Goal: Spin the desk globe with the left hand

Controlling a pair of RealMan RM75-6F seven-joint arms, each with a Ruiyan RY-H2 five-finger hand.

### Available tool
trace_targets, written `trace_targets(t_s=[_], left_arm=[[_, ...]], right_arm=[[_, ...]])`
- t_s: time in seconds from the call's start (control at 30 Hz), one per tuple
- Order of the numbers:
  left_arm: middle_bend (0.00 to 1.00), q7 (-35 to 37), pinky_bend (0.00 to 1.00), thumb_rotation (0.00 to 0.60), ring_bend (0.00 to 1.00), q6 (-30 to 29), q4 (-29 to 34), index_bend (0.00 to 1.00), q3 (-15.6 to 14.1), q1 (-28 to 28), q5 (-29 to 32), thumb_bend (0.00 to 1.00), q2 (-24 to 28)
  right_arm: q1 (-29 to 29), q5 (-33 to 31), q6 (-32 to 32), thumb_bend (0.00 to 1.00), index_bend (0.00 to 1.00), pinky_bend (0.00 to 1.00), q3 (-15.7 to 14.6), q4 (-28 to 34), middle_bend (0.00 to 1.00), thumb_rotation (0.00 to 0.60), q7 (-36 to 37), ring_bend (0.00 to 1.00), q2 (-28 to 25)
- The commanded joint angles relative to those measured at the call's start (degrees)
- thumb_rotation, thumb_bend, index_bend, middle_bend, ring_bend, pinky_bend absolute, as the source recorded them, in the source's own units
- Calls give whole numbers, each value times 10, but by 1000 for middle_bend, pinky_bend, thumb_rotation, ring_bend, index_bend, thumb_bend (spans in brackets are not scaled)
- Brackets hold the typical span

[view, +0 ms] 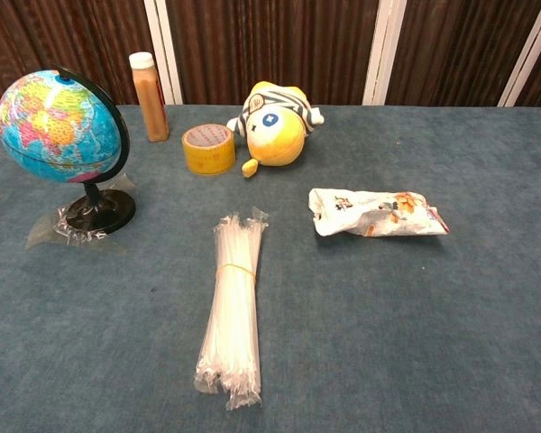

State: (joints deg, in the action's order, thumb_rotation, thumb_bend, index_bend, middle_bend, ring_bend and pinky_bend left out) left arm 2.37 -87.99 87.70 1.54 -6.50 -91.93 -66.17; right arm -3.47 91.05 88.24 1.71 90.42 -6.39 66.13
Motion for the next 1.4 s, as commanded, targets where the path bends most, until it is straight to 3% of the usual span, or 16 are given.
trace_targets(t_s=[0.03, 0.33, 0.57, 0.77, 1.07, 1.4], left_arm=[[0, 13, 18, 600, 0, -12, -14, 0, 0, 0, -17, 418, -12], [0, 139, 8, 600, 0, -16, -36, 0, -19, -31, -81, 419, -49], [0, 155, 2, 600, 0, 29, -8, 0, 22, -64, -18, 408, -74], [0, 220, 0, 600, 0, 38, 11, 0, 67, -86, 30, 389, -100], [0, 178, 0, 600, 0, 45, -18, 0, 108, -120, 63, 361, -147], [0, 175, 0, 600, 0, 99, -21, 0, 117, -149, 102, 349, -161]], right_arm=[[1, 4, 2, 171, 0, 0, -1, -1, 0, 600, 4, 0, -2], [11, 20, 31, 171, 0, 0, -1, 4, 0, 600, 32, 0, -14], [17, 70, 87, 171, 0, 0, -1, -26, 0, 600, 90, 0, -5], [18, 68, 82, 171, 0, 0, -4, -28, 0, 600, 96, 0, -10], [17, 61, 68, 171, 0, 0, -5, -19, 0, 600, 81, 0, -13], [21, 59, 72, 171, 0, 0, -5, -13, 0, 600, 79, 0, -14]])
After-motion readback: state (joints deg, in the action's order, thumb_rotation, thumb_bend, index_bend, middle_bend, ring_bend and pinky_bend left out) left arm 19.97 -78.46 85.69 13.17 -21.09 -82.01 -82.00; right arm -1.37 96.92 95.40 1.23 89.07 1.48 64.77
